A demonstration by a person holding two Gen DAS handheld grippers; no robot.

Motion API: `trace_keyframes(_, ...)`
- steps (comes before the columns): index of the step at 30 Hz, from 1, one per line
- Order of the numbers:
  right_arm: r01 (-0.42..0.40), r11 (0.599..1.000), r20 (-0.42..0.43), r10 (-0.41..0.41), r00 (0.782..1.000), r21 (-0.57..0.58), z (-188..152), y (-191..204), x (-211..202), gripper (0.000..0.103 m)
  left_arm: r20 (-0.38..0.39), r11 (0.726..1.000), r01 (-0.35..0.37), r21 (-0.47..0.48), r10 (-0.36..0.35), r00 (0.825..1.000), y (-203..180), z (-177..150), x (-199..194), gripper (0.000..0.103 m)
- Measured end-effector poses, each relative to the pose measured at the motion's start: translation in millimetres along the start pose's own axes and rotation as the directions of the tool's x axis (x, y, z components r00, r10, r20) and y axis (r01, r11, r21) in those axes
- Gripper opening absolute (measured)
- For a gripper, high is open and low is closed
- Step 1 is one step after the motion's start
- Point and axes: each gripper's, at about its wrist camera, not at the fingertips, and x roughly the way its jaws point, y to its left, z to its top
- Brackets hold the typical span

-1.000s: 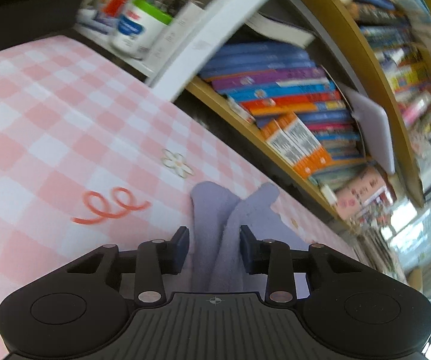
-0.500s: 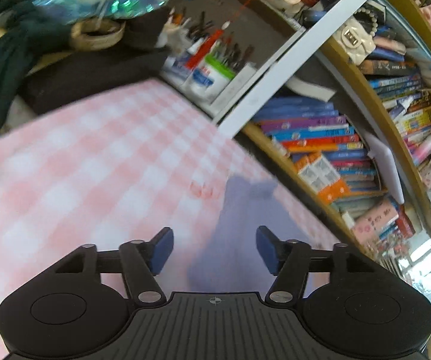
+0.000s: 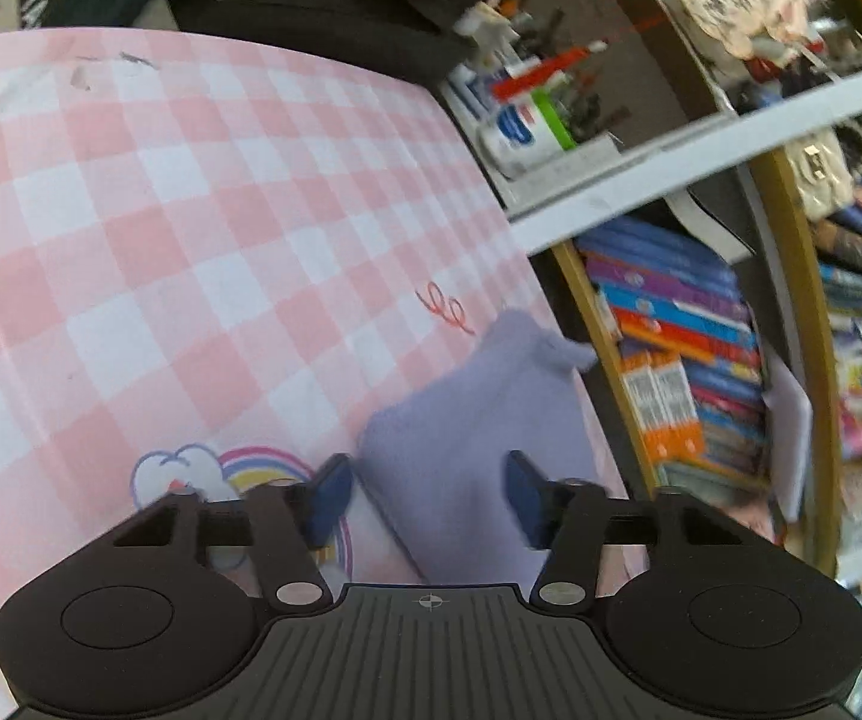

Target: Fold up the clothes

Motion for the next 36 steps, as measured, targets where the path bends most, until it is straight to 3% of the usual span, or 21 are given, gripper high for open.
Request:
trace_keyframes(4, 0.001, 1.0, -0.004, -0.001, 1.0, -0.014, 0, 1, -1, 0.033, 0.046, 0.998, -0.02, -0.056, 0.023, 0.999, 1, -2, 8, 0.026)
trace_keyframes(6, -0.001, 1.0, -0.004, 0.001, 1.0, -0.012, 0, 1, -2, 0.033, 0.081, 0.998, 0.038, -0.05, -0.034, 0.996, -7, -5, 1, 0.026)
trace_keyframes(11, -0.004, 1.0, -0.005, 0.004, 1.0, -0.007, 0, 0, -2, 0.033, 0.085, 0.977, 0.149, 0.155, -0.163, 0.983, -48, -14, -8, 0.027)
trace_keyframes(13, -0.004, 1.0, -0.005, 0.004, 1.0, -0.006, 0, 0, -2, 0.033, 0.081, 0.981, 0.073, 0.177, -0.088, 0.993, -48, -13, -1, 0.029)
trace_keyframes(14, -0.005, 1.0, -0.005, 0.005, 1.0, -0.006, 0, 0, -2, 0.033, 0.077, 0.988, 0.061, 0.143, -0.073, 0.994, -41, -12, 2, 0.029)
trace_keyframes(17, -0.005, 1.0, -0.006, 0.005, 1.0, -0.005, 0, 0, -2, 0.033, 0.056, 0.997, 0.062, 0.045, -0.064, 0.996, -21, -10, 8, 0.03)
trace_keyframes(22, -0.006, 1.0, -0.006, 0.006, 1.0, -0.004, 0, 0, -2, 0.033, 0.039, 0.999, 0.024, 0.029, -0.026, 0.999, -14, -13, 22, 0.035)
trace_keyframes(30, -0.004, 0.999, -0.011, 0.004, 1.0, -0.032, 0, 5, -2, 0.033, 0.076, 0.999, 0.034, 0.043, -0.038, 0.996, -16, -12, 33, 0.037)
trace_keyframes(34, -0.003, 0.999, -0.013, 0.002, 1.0, -0.047, -1, 7, -1, 0.034, 0.089, 0.993, 0.037, 0.108, -0.047, 0.995, -18, -13, 35, 0.033)
trace_keyframes(36, -0.002, 0.999, -0.014, 0.001, 1.0, -0.054, -1, 9, -1, 0.034, 0.096, 0.993, 0.033, 0.113, -0.044, 0.994, -12, -10, 27, 0.026)
